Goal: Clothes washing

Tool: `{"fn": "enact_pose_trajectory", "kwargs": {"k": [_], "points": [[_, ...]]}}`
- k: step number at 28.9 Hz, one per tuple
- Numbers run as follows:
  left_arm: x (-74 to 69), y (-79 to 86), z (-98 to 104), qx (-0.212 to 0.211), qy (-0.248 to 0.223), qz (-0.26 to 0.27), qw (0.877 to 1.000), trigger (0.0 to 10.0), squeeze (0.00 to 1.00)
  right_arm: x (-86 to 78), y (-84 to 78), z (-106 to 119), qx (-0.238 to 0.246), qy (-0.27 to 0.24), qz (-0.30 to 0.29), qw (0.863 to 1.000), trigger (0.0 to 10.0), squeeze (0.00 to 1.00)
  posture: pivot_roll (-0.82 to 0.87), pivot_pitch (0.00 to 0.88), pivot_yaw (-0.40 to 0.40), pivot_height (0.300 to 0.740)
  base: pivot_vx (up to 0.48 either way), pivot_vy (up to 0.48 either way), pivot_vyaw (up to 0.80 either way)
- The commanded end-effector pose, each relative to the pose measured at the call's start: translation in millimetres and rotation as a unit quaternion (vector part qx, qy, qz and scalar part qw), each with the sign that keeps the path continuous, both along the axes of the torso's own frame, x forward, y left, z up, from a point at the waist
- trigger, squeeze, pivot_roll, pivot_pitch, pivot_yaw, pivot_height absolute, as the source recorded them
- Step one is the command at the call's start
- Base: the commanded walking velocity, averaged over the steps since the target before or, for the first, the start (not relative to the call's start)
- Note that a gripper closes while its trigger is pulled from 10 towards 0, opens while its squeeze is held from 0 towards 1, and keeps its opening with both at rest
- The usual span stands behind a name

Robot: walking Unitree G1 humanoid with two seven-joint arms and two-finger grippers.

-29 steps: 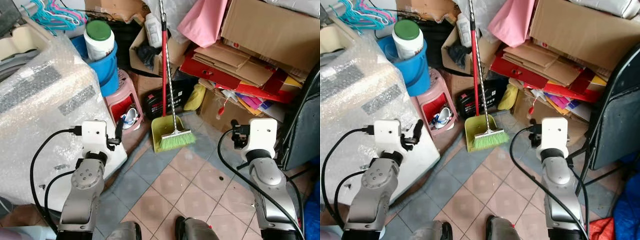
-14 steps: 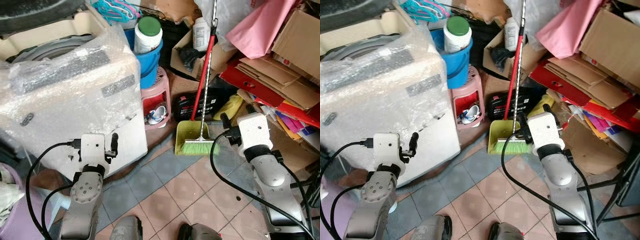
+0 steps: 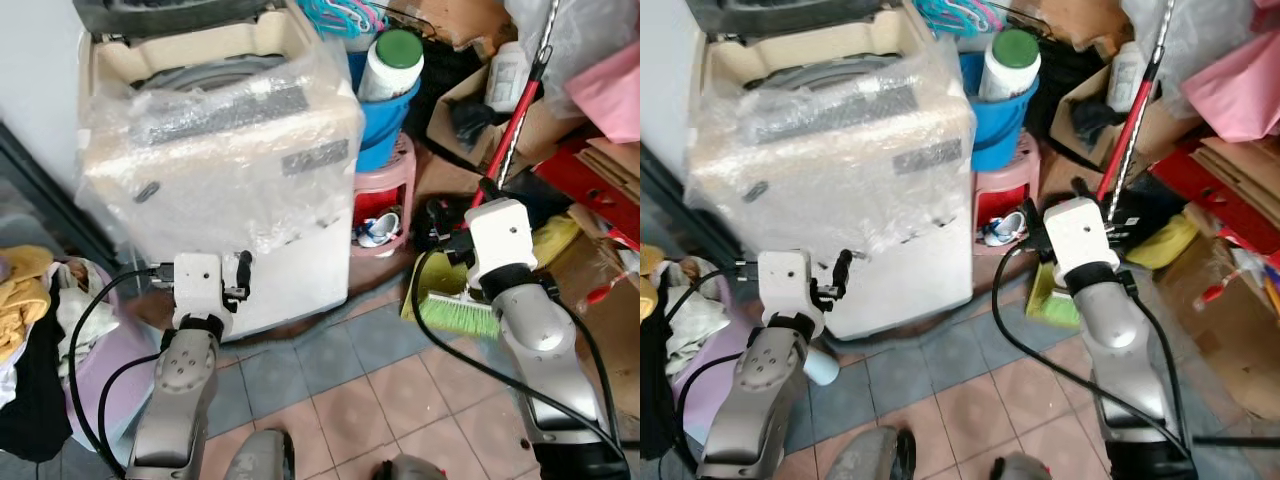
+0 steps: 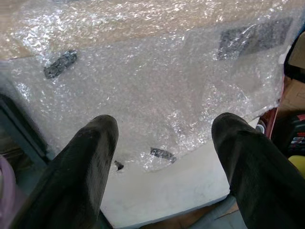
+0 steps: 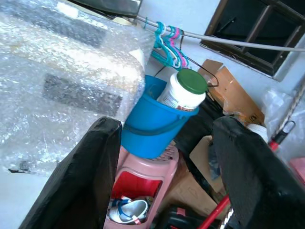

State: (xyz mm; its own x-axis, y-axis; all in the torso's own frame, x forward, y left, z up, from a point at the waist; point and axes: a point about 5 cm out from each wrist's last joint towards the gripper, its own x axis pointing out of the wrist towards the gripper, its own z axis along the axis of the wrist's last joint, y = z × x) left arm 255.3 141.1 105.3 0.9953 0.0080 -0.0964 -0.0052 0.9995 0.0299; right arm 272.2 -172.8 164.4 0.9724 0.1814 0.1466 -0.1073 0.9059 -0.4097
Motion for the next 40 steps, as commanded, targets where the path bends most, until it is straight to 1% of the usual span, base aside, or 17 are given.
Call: {"fn": "enact_pose_trajectory", "kwargs": {"k": [1, 4, 8, 11, 13, 15, 26, 29, 32, 35, 38, 40], "points": [[-0.7, 5.5, -3.9, -0.010, 0.015, 0.021, 1.000, 10.0, 0.00, -1.5, 8.2, 1.9, 0.002, -0.004, 0.023, 1.000, 10.0, 0.00, -0.01, 0.083, 0.040, 0.740, 0.000, 0.000, 0.80], [-0.7, 3.8, -2.9, -0.002, 0.010, 0.019, 1.000, 10.0, 0.00, -0.8, 14.0, 3.9, 0.001, -0.008, 0.041, 0.999, 10.0, 0.00, -0.01, 0.080, 0.039, 0.740, 0.000, 0.000, 0.80], [-1.4, 4.3, -4.0, 0.003, 0.011, 0.021, 1.000, 10.0, 0.00, 0.5, 17.9, 4.4, 0.003, -0.008, 0.053, 0.999, 10.0, 0.00, -0.01, 0.081, 0.039, 0.740, 0.000, 0.000, 0.79], [-0.2, 6.9, -2.2, -0.012, 0.012, 0.029, 0.999, 10.0, 0.00, 1.5, 21.3, 5.6, 0.004, -0.009, 0.065, 0.998, 10.0, 0.00, 0.00, 0.090, 0.037, 0.740, 0.000, 0.000, 0.79], [0.3, 7.3, -1.2, -0.015, 0.012, 0.028, 0.999, 10.0, 0.00, 1.6, 23.0, 5.7, 0.003, -0.009, 0.071, 0.997, 10.0, 0.00, 0.00, 0.092, 0.035, 0.740, 0.000, 0.000, 0.79], [1.2, 8.6, -0.3, -0.017, 0.011, 0.034, 0.999, 10.0, 0.00, 1.6, 26.2, 5.7, -0.008, -0.011, 0.083, 0.996, 10.0, 0.00, 0.00, 0.094, 0.035, 0.740, 0.000, 0.000, 0.79], [0.9, 12.1, 2.0, -0.016, 0.010, 0.043, 0.999, 10.0, 0.00, -1.5, 27.7, 2.2, -0.009, -0.010, 0.088, 0.996, 10.0, 0.00, 0.01, 0.098, 0.048, 0.740, 0.000, 0.000, 0.79], [1.7, 12.3, 3.1, -0.009, 0.005, 0.042, 0.999, 10.0, 0.00, -2.3, 29.1, 0.9, -0.010, -0.008, 0.089, 0.996, 10.0, 0.00, 0.01, 0.100, 0.050, 0.740, 0.000, 0.000, 0.78], [1.0, 11.4, 4.6, -0.008, 0.000, 0.037, 0.999, 10.0, 0.00, -3.3, 28.9, -0.5, 0.004, -0.002, 0.091, 0.996, 10.0, 0.00, 0.01, 0.101, 0.050, 0.740, 0.000, 0.000, 0.78], [-0.5, 12.8, 5.7, -0.008, -0.007, 0.033, 0.999, 10.0, 0.00, -4.1, 27.4, -3.0, 0.018, 0.007, 0.092, 0.996, 10.0, 0.00, 0.01, 0.101, 0.049, 0.740, 0.369, 0.170, 0.51], [-1.2, 16.8, 2.8, -0.004, -0.004, 0.046, 0.999, 10.0, 0.00, -5.2, 25.6, -7.3, 0.030, 0.017, 0.092, 0.995, 10.0, 0.00, 0.01, 0.098, 0.043, 0.740, 0.405, 0.259, 0.00], [-1.4, 17.8, 1.4, -0.008, -0.001, 0.052, 0.999, 10.0, 0.00, -5.4, 24.9, -8.4, 0.028, 0.018, 0.091, 0.995, 10.0, 0.00, 0.01, 0.096, 0.042, 0.740, 0.401, 0.264, 0.00]]}}
